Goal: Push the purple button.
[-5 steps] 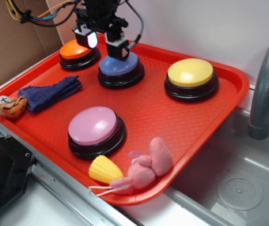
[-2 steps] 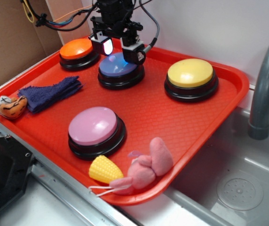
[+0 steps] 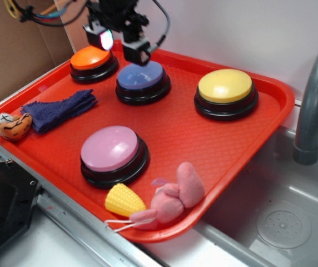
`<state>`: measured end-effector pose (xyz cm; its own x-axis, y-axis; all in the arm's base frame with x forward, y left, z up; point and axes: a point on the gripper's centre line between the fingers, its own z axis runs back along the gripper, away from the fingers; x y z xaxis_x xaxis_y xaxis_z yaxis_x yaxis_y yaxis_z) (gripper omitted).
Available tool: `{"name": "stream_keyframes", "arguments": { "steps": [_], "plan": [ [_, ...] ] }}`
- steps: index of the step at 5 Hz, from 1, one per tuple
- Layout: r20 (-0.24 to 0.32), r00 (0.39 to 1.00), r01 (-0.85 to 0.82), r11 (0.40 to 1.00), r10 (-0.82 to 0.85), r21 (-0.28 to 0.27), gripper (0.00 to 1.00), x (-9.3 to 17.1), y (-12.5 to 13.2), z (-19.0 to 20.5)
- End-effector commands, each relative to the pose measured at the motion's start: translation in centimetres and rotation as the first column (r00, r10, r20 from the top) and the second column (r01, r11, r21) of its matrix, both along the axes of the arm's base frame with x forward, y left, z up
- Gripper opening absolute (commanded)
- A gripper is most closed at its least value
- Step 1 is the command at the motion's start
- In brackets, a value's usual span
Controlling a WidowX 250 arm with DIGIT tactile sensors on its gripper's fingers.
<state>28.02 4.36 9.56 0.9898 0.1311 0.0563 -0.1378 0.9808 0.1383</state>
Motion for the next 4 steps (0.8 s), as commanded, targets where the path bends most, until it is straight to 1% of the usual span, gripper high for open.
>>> {"name": "stream_keyframes", "arguments": {
  "steps": [1, 2, 3, 4],
  "plan": [
    [0.095, 0.992, 0.08, 0.996, -0.083, 0.034, 1.0, -0.9, 0.8, 4.1],
    [0.114, 0.991, 0.064, 0.996, -0.072, 0.069, 1.0, -1.5, 0.5, 4.7],
    [0.082, 0.994, 0.074, 0.996, -0.077, 0.043, 1.0, -2.3, 0.5, 5.3],
    [0.057, 0.997, 0.05, 0.998, -0.052, 0.037, 1.0, -3.0, 0.2, 5.9]
  ]
}}
